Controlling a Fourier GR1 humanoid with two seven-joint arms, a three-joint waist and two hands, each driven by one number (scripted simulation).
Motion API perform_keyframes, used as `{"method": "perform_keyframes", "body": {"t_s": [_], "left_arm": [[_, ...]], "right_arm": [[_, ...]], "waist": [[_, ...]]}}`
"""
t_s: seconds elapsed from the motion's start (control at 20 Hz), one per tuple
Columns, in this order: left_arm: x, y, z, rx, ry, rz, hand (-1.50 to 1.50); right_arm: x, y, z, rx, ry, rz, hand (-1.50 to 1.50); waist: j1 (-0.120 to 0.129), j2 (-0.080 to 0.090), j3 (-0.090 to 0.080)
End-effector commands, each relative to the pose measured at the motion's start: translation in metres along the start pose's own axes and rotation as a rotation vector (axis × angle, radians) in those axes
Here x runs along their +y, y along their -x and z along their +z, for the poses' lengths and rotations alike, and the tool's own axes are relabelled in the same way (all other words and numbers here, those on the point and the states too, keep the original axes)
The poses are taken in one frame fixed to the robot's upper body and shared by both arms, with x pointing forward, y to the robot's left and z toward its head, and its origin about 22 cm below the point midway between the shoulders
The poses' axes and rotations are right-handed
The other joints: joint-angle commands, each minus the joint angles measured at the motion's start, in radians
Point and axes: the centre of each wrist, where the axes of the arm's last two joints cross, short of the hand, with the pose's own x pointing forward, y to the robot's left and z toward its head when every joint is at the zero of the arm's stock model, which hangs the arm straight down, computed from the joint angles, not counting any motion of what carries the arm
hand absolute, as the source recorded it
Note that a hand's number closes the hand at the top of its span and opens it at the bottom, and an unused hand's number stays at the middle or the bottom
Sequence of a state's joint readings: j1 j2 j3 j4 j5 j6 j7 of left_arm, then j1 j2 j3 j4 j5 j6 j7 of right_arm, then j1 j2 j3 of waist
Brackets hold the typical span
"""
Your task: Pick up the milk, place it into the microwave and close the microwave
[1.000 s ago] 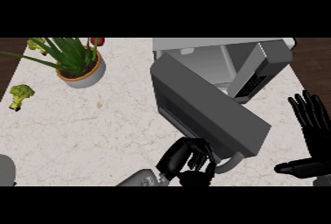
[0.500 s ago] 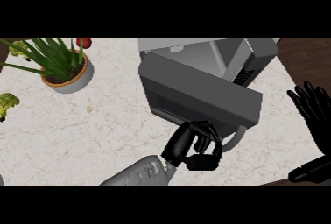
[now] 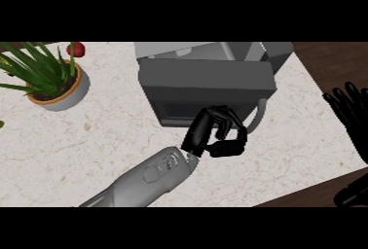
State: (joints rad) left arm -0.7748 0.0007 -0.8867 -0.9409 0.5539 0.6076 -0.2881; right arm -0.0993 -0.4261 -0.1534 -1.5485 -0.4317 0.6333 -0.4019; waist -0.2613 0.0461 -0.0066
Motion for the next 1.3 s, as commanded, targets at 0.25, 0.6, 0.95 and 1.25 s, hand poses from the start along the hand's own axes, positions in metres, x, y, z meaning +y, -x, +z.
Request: {"method": "perform_keyframes", "body": {"t_s": [0.25, 0.6, 0.95, 1.25], "left_arm": [[0.022, -0.026, -0.037, -0.048, -0.165, 0.136, 1.50], [0.031, -0.032, -0.053, -0.082, -0.205, 0.157, 1.50], [0.036, -0.026, -0.054, -0.105, -0.235, 0.181, 1.50], [0.036, -0.024, -0.055, -0.114, -0.238, 0.188, 1.50]], "right_arm": [[0.002, -0.009, -0.013, -0.016, -0.054, -0.049, -1.50], [-0.004, -0.023, -0.020, -0.019, -0.091, -0.049, -1.50], [-0.011, -0.038, -0.030, -0.040, -0.105, -0.026, -1.50], [-0.011, -0.041, -0.037, -0.063, -0.106, -0.051, -1.50]], "waist": [[-0.042, 0.024, -0.003], [-0.079, 0.031, -0.001], [-0.086, 0.038, -0.001], [-0.081, 0.043, 0.002]]}}
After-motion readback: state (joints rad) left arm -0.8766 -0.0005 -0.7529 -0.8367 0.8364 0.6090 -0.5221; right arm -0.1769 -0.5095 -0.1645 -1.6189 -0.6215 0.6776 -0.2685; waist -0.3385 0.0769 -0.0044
